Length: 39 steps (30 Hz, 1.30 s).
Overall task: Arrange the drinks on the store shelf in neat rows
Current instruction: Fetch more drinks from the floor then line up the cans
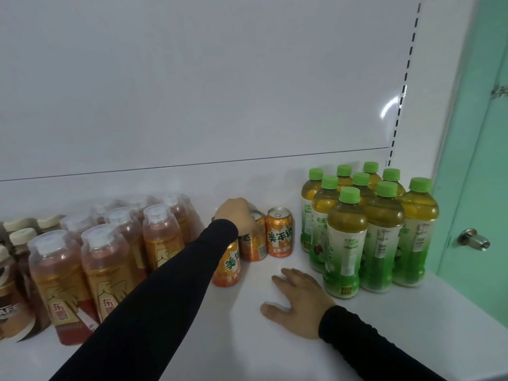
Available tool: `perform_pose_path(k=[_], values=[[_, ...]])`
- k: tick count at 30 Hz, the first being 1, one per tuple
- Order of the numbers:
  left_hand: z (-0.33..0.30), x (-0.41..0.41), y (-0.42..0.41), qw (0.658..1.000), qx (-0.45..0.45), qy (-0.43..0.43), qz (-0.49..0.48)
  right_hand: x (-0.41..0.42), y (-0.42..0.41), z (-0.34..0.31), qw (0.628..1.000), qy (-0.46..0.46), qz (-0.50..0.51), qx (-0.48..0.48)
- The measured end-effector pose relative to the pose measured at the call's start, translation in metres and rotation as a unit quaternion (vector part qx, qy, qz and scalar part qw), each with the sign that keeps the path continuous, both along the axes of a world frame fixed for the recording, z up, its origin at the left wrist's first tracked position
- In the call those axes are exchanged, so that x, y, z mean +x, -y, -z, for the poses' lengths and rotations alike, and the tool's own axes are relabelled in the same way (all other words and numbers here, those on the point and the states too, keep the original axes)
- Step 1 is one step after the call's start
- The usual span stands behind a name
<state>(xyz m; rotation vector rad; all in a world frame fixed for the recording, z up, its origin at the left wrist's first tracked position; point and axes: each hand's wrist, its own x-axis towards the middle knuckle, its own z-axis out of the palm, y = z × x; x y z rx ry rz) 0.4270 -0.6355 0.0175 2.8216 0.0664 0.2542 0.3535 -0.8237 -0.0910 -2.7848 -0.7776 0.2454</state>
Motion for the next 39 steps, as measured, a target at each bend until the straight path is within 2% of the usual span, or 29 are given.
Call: perform_pose_path(k=[7,11,15,19,23,28,30,33,35,37,39], values=[[-0.032,-0.019,-0.003,0.991,-0.073,0.103,-0.038,0.001,0.001,0.0,0.999,-0.002,0.01,0.039],[-0.055,-0.037,-0.009,0.979,-0.126,0.159,-0.028,0.0,0.0,-0.01,0.985,0.006,0.04,0.168],[-0.061,-0.058,-0.011,0.961,-0.204,0.187,-0.02,0.002,-0.005,-0.019,0.933,0.059,0.075,0.348],[-0.054,-0.076,-0.01,0.95,-0.258,0.174,-0.001,0.005,-0.013,-0.03,0.87,0.047,0.073,0.485],[-0.04,-0.089,-0.004,0.947,-0.283,0.154,0.012,-0.002,-0.026,-0.041,0.83,-0.018,0.025,0.557],[-0.028,-0.101,0.005,0.935,-0.312,0.17,0.006,-0.017,-0.027,-0.047,0.77,-0.088,0.021,0.632],[-0.022,-0.104,0.004,0.918,-0.365,0.155,0.022,-0.021,-0.024,-0.048,0.75,-0.125,-0.006,0.649],[-0.019,-0.113,0.002,0.856,-0.507,0.074,0.064,-0.026,-0.021,-0.05,0.724,-0.184,-0.033,0.664],[-0.016,-0.118,0.002,0.818,-0.57,0.026,0.077,-0.027,-0.02,-0.049,0.708,-0.221,-0.028,0.67],[-0.013,-0.118,0.001,0.804,-0.588,0.01,0.084,-0.027,-0.019,-0.048,0.693,-0.252,-0.019,0.675],[-0.012,-0.118,0.0,0.805,-0.588,0.012,0.079,-0.027,-0.018,-0.046,0.682,-0.266,-0.008,0.681]])
